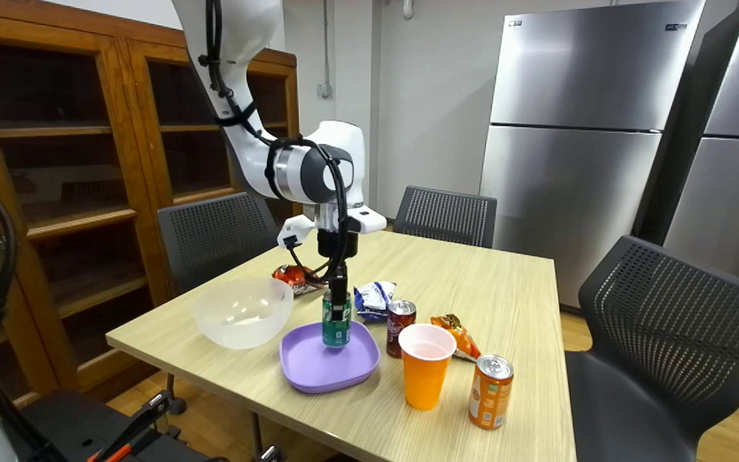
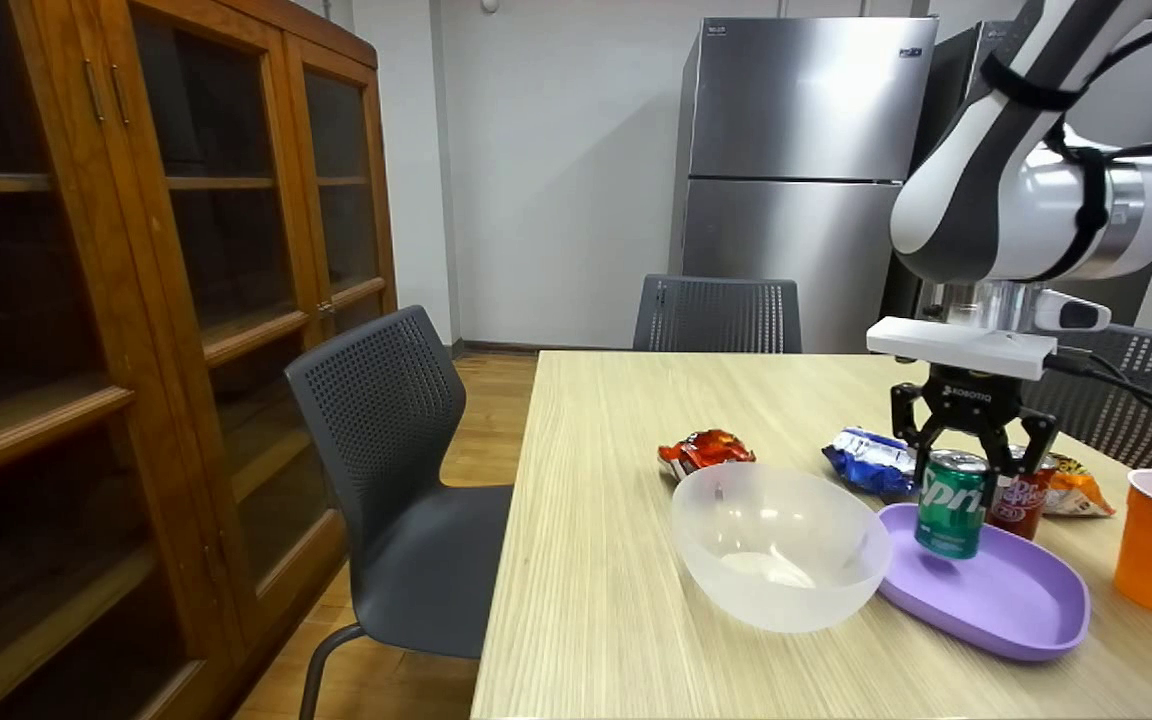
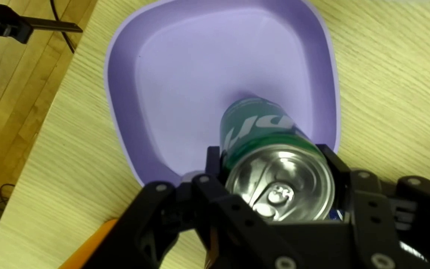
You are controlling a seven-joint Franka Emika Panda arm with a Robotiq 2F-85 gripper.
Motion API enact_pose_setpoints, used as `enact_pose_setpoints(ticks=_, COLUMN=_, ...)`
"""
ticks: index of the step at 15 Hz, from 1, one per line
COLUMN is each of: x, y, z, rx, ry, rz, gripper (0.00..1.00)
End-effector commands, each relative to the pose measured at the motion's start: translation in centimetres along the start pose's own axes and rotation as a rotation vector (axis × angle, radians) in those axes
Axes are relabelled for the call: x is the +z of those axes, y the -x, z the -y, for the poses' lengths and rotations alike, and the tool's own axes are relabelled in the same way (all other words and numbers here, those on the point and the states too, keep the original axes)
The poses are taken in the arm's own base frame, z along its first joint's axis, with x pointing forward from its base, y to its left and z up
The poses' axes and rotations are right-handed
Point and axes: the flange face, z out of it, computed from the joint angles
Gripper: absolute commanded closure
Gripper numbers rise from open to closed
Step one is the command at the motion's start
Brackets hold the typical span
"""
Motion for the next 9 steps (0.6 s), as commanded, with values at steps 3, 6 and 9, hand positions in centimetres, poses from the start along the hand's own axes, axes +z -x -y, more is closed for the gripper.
enact_pose_setpoints(ticks=3, x=0.16, y=-0.47, z=0.81, rx=0.078, ry=-0.041, rz=0.006, gripper=0.62)
enact_pose_setpoints(ticks=6, x=0.35, y=-0.59, z=0.91, rx=0.095, ry=-0.046, rz=0.007, gripper=0.62)
enact_pose_setpoints(ticks=9, x=0.45, y=-0.61, z=0.98, rx=0.088, ry=-0.034, rz=0.011, gripper=0.3)
